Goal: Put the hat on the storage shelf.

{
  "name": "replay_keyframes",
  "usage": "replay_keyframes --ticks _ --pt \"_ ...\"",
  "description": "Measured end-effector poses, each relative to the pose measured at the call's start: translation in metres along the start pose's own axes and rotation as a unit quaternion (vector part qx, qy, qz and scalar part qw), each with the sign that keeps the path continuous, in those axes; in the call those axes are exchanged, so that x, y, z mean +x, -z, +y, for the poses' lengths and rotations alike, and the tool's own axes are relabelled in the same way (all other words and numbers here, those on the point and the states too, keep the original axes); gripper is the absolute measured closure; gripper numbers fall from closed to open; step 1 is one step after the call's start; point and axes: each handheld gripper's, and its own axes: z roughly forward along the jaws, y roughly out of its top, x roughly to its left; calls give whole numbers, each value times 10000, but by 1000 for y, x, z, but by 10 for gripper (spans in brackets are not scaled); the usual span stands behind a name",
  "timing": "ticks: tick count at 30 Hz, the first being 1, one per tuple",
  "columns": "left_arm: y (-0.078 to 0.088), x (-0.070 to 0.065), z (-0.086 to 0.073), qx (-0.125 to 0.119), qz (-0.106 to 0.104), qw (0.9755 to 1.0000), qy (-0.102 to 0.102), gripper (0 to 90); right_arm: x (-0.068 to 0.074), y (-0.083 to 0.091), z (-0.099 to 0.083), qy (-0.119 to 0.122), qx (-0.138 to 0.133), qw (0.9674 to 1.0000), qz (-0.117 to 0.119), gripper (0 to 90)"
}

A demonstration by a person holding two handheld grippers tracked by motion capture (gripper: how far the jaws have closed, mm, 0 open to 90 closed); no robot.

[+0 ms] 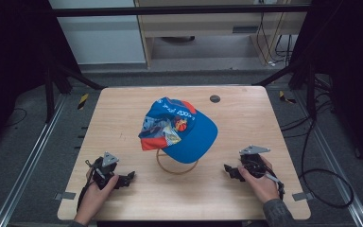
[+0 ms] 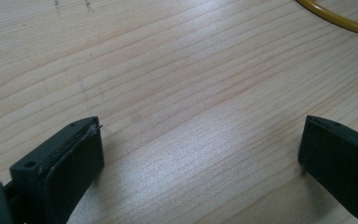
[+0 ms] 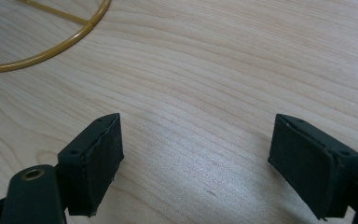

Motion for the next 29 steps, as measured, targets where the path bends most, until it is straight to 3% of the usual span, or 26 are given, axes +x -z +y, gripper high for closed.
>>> replay_keyframes --ticks 16,19,21,29 --pt "0 0 0 1 0 10000 -1 0 2 -5 -7 -175 -310 9992 -172 159" --pt "0 0 0 1 0 10000 -3 0 6 -6 -6 -86 -267 9992 -271 156" --pt "0 0 0 0 0 10000 -2 0 11 -8 -6 182 -169 9985 -490 146" --pt "0 0 0 1 0 10000 -3 0 15 -8 -6 182 -166 9985 -484 144"
